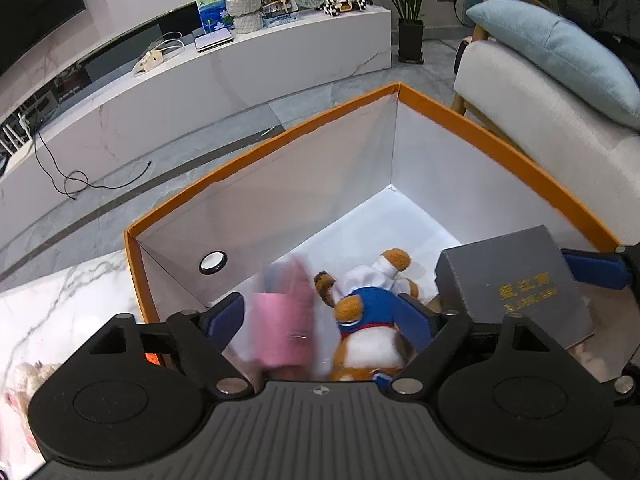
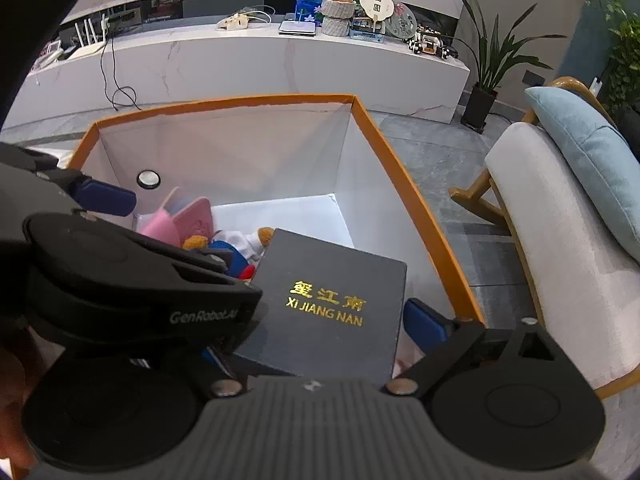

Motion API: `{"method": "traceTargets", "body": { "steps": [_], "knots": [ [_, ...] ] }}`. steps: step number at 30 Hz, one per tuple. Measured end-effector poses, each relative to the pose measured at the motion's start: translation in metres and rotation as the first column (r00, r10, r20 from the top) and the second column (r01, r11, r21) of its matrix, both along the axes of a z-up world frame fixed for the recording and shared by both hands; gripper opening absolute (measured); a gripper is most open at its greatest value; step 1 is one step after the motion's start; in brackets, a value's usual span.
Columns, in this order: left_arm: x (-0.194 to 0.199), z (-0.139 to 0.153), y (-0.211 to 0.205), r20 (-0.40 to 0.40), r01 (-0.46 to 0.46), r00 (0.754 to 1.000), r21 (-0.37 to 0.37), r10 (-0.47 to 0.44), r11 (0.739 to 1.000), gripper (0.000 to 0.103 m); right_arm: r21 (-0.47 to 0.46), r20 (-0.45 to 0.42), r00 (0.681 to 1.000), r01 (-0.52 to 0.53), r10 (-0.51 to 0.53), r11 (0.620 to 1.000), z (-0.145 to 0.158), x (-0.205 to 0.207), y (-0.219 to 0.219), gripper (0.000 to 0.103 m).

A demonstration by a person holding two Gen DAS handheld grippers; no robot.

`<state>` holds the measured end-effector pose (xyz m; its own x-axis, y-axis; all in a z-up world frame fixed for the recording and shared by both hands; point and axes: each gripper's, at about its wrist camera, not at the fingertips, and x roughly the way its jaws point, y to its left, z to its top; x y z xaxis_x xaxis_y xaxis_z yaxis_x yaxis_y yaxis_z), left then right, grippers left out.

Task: Organize objects
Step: 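Open left tool to drop the wallet while right opens to drop black box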

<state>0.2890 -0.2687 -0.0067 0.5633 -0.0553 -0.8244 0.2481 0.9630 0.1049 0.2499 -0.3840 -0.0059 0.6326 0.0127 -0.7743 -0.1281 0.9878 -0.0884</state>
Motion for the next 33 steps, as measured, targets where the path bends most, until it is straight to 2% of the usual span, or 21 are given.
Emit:
{"method": "traceTargets", "body": {
  "steps": [14, 18, 21, 26, 30, 33],
  "knots": [
    [-0.01, 0.007, 0.017, 0.052, -0.016, 0.998, -0.136, 0.023, 0.991, 0.103, -0.006, 0.065, 0.998, -0.008, 0.009, 1.0, 0.018, -0.015, 0.002, 0.099],
    [-0.011, 0.011, 0.023, 0.059, -0.014, 0.998, -0.202, 0.026, 0.979, 0.103, 0.004, 0.074, 0.997, -0.001, 0.001, 1.0, 0.022, -0.017, -0.002, 0.099],
    [-0.014, 0.016, 0.031, 0.072, 0.015, 0.997, -0.294, 0.007, 0.956, 0.103, 0.032, 0.085, 0.996, 0.004, -0.007, 0.999, 0.028, -0.019, -0.005, 0.099],
    [-0.021, 0.033, 0.044, 0.128, 0.026, 0.992, -0.367, 0.023, 0.93, 0.103, 0.103, 0.145, 0.989, 0.022, -0.037, 0.994, 0.04, -0.026, -0.014, 0.099],
    [-0.024, 0.049, 0.052, 0.156, 0.047, 0.988, -0.393, 0.016, 0.919, 0.103, 0.158, 0.176, 0.982, 0.041, -0.069, 0.987, 0.05, -0.028, -0.02, 0.099],
    [-0.028, 0.057, 0.057, 0.176, 0.063, 0.984, -0.387, 0.006, 0.92, 0.103, 0.204, 0.192, 0.977, 0.047, -0.087, 0.978, 0.056, -0.031, -0.022, 0.099]
  ]
}}
